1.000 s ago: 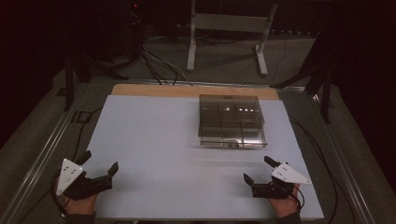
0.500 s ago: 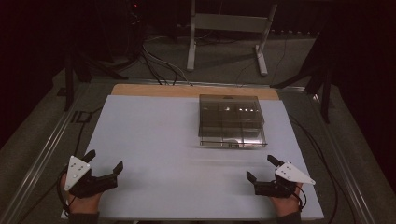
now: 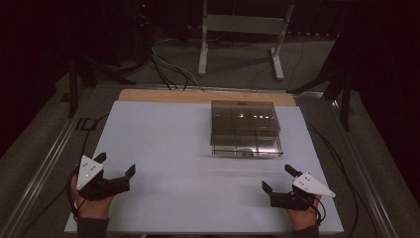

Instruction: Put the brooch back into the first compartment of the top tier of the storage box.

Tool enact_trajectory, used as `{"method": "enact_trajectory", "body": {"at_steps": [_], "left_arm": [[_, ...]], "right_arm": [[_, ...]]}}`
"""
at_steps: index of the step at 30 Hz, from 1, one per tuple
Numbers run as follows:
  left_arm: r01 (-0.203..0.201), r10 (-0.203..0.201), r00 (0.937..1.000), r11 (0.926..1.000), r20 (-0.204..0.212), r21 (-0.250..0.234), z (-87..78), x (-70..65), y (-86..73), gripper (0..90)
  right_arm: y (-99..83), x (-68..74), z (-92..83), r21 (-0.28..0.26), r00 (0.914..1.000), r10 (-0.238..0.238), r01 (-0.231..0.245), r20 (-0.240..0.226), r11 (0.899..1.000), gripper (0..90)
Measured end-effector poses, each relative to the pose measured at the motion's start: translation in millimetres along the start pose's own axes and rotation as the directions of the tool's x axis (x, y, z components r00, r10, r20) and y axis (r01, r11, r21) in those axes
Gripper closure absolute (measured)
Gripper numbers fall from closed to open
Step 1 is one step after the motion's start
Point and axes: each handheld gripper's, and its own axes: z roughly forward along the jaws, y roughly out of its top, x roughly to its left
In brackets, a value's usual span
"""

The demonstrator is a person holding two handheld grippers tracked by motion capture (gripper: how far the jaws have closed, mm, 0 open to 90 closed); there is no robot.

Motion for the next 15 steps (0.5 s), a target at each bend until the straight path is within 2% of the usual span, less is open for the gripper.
{"method": "enact_trajectory", "body": {"at_steps": [9,14,15], "left_arm": [[-0.034,0.032,0.9982,0.9988,0.051,0.036,21.5,-4.6,16.0,0.4],[-0.048,0.043,0.9962,0.9973,0.076,0.056,36.8,-12.0,20.1,0.4],[-0.054,0.049,0.9949,0.9966,0.088,0.061,44.8,-16.0,21.8,0.4]], "right_arm": [[-0.3,-0.4,-1.0,-0.007,1.0000,-0.002,0.002,0.008,1.000,0.1],[-0.7,-0.7,-1.6,-0.007,0.9999,0.000,0.000,0.013,1.000,0.1],[-0.6,-0.7,-1.8,-0.008,0.9999,-0.001,0.001,0.012,1.000,0.1]]}}
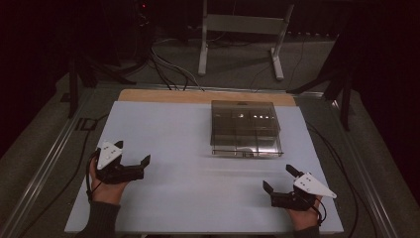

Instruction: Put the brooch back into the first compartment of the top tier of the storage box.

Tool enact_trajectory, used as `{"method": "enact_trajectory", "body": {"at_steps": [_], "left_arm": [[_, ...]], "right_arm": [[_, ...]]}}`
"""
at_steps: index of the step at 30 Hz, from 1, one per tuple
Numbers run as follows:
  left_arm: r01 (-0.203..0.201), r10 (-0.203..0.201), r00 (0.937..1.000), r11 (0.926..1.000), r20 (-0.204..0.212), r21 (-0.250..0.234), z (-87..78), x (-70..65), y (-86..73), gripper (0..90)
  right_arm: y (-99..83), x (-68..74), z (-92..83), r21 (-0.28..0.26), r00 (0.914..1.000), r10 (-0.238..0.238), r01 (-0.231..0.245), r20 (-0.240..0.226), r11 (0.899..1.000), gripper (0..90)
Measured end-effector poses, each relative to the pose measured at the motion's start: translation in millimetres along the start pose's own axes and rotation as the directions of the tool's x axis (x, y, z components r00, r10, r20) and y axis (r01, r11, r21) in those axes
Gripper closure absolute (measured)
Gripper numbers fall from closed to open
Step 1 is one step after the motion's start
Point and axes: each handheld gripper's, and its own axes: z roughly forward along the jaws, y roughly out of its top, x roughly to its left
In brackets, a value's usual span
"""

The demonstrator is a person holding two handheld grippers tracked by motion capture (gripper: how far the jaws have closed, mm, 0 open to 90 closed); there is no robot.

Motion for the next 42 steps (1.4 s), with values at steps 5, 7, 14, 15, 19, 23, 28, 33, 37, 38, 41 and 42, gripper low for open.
{"method": "enact_trajectory", "body": {"at_steps": [5,7,14,15,19,23,28,33,37,38,41,42], "left_arm": [[-0.022,0.022,0.9996,0.9994,0.016,0.027,21.8,-11.9,5.8,0.4],[-0.029,0.028,0.9991,0.9989,0.031,0.038,31.7,-18.0,8.2,0.4],[-0.025,0.021,0.9972,0.9985,0.071,0.049,55.5,-28.6,11.2,0.4],[-0.018,0.015,0.9970,0.9987,0.076,0.049,58.4,-29.5,11.0,0.4],[-0.009,0.004,0.9951,0.9986,0.099,0.052,68.5,-32.9,10.4,0.4],[-0.012,0.004,0.9929,0.9981,0.119,0.061,75.5,-36.0,10.3,0.7],[-0.027,0.014,0.9885,0.9960,0.151,0.085,86.6,-42.8,10.7,1.2],[-0.030,0.012,0.9846,0.9942,0.174,0.103,100.6,-50.0,13.8,1.2],[-0.020,-0.003,0.9791,0.9938,0.203,0.109,108.8,-55.0,15.0,1.6],[-0.022,-0.003,0.9774,0.9933,0.211,0.113,111.3,-56.5,15.2,3.2],[-0.032,-0.002,0.9710,0.9898,0.239,0.139,121.0,-60.6,14.5,4.5],[-0.039,-0.001,0.9665,0.9879,0.257,0.150,124.2,-62.1,14.0,6.1]], "right_arm": [[0.0,0.2,0.7,0.002,1.0000,-0.001,0.001,-0.002,1.000,0.1],[0.2,0.7,0.3,0.000,1.0000,-0.002,0.002,0.000,1.000,0.1],[-0.2,-0.6,0.5,0.005,1.0000,0.005,-0.005,0.005,1.000,0.1],[-0.4,-0.8,0.9,0.007,1.0000,0.006,-0.006,0.005,1.000,0.1],[-0.4,-1.5,1.2,0.005,1.0000,0.006,-0.006,0.006,1.000,0.1],[-0.4,-1.1,1.2,0.004,1.0000,0.007,-0.007,0.005,1.000,0.1],[-0.3,-0.4,1.5,0.008,1.0000,0.006,-0.006,0.005,1.000,0.1],[-0.1,-0.2,1.5,0.008,1.0000,0.006,-0.006,0.004,1.000,0.1],[-0.2,-0.6,1.6,0.008,1.0000,0.006,-0.006,0.005,1.000,0.1],[-0.2,-0.8,1.4,0.007,1.0000,0.006,-0.006,0.005,1.000,0.1],[-0.3,-1.3,1.3,0.006,1.0000,0.007,-0.007,0.004,1.000,0.1],[-0.2,-1.2,1.2,0.005,1.0000,0.007,-0.007,0.004,1.000,0.1]]}}
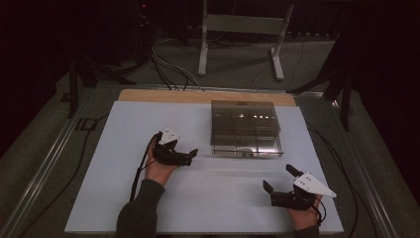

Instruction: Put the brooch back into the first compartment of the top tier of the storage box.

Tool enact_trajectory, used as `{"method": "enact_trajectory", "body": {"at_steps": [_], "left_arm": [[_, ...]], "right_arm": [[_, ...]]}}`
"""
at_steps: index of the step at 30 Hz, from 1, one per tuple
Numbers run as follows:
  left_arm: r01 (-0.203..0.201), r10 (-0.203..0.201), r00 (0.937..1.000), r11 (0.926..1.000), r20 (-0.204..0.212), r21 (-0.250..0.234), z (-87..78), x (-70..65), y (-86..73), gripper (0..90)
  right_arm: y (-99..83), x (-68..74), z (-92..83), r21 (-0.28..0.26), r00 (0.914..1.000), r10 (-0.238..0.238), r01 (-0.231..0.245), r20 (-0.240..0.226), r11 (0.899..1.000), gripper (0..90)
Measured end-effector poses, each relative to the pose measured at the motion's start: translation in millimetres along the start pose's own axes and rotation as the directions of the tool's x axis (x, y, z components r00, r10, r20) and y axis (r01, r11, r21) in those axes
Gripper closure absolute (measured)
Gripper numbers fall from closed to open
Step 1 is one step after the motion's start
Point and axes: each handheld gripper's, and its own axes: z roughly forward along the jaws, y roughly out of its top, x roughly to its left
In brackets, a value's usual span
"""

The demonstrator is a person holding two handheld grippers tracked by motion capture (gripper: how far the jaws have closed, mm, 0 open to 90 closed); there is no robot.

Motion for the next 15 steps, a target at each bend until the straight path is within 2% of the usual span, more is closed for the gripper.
{"method": "enact_trajectory", "body": {"at_steps": [1,2,3,4,6,10,11,15], "left_arm": [[0.000,0.000,1.0000,1.0000,0.000,0.000,0.0,0.0,0.0,8.3],[-0.005,0.004,0.9992,0.9996,0.039,0.028,9.3,-3.0,0.5,11.5],[-0.005,0.004,0.9992,0.9996,0.039,0.028,9.3,-3.0,0.5,12.5],[-0.009,0.007,0.9981,0.9991,0.061,0.040,15.0,-6.1,1.3,14.6],[-0.009,0.005,0.9971,0.9985,0.077,0.054,20.6,-8.7,2.1,16.0],[-0.023,0.015,0.9955,0.9962,0.093,0.084,29.3,-12.7,3.2,16.8],[-0.043,0.032,0.9949,0.9928,0.096,0.112,35.3,-15.6,3.9,17.9],[-0.055,0.040,0.9929,0.9895,0.112,0.134,42.7,-17.1,4.2,25.4]], "right_arm": [[0.0,0.0,0.0,0.000,1.0000,0.000,0.000,0.000,1.000,0.1],[0.1,0.3,0.2,0.002,1.0000,0.000,0.000,-0.001,1.000,0.1],[0.1,0.3,0.3,0.002,1.0000,0.000,0.000,-0.002,1.000,0.1],[0.1,0.3,0.4,0.002,1.0000,0.000,0.000,-0.003,1.000,0.1],[0.2,0.4,0.4,0.001,1.0000,0.000,0.000,-0.003,1.000,0.1],[0.1,0.4,0.2,0.002,1.0000,-0.001,0.001,-0.003,1.000,0.1],[0.1,0.4,0.3,0.003,1.0000,-0.001,0.001,-0.002,1.000,0.1],[0.1,0.2,0.3,0.003,1.0000,-0.002,0.002,-0.002,1.000,0.1]]}}
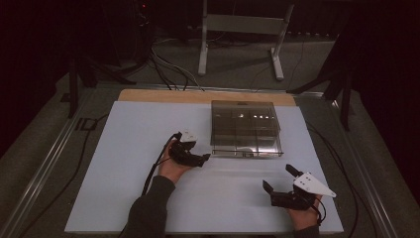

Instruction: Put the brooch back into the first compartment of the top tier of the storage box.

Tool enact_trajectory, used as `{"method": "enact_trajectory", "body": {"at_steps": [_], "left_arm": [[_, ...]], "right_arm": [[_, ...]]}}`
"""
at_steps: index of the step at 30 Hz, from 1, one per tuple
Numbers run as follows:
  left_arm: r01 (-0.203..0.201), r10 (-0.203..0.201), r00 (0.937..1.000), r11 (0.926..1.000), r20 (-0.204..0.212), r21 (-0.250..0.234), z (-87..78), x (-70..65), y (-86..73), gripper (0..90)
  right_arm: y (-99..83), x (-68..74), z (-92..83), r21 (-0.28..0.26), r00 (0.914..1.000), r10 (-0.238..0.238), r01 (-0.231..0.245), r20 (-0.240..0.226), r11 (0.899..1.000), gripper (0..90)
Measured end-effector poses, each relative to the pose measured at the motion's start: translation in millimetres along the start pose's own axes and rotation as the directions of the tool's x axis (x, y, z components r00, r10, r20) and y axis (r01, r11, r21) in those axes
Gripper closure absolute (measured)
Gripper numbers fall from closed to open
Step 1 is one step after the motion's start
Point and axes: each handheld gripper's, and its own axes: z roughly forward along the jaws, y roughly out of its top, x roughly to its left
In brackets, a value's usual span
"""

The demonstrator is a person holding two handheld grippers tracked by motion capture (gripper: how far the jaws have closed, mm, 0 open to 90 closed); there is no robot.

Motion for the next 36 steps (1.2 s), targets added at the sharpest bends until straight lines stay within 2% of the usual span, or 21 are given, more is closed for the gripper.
{"method": "enact_trajectory", "body": {"at_steps": [7,15,26,34,36], "left_arm": [[-0.014,0.014,0.9996,0.9996,0.026,0.025,15.4,0.4,1.9,35.0],[-0.016,0.015,0.9976,0.9998,0.068,0.014,26.7,-1.3,7.2,44.3],[-0.060,0.056,0.9948,0.9972,0.084,0.045,42.9,-4.8,11.7,56.7],[-0.058,0.053,0.9953,0.9960,0.081,0.067,54.7,-6.4,15.1,65.0],[-0.070,0.064,0.9946,0.9947,0.082,0.075,57.3,-6.6,15.1,67.5]], "right_arm": [[0.0,-0.1,-0.1,0.001,1.0000,-0.003,0.003,0.001,1.000,0.1],[0.0,-0.1,-0.1,-0.001,1.0000,-0.003,0.003,0.001,1.000,0.1],[0.0,-0.4,-0.3,-0.001,1.0000,-0.006,0.006,0.000,1.000,0.1],[-0.1,-0.5,-0.5,-0.002,1.0000,-0.005,0.005,-0.001,1.000,0.1],[-0.1,-0.6,-0.6,-0.002,1.0000,-0.005,0.005,0.000,1.000,0.1]]}}
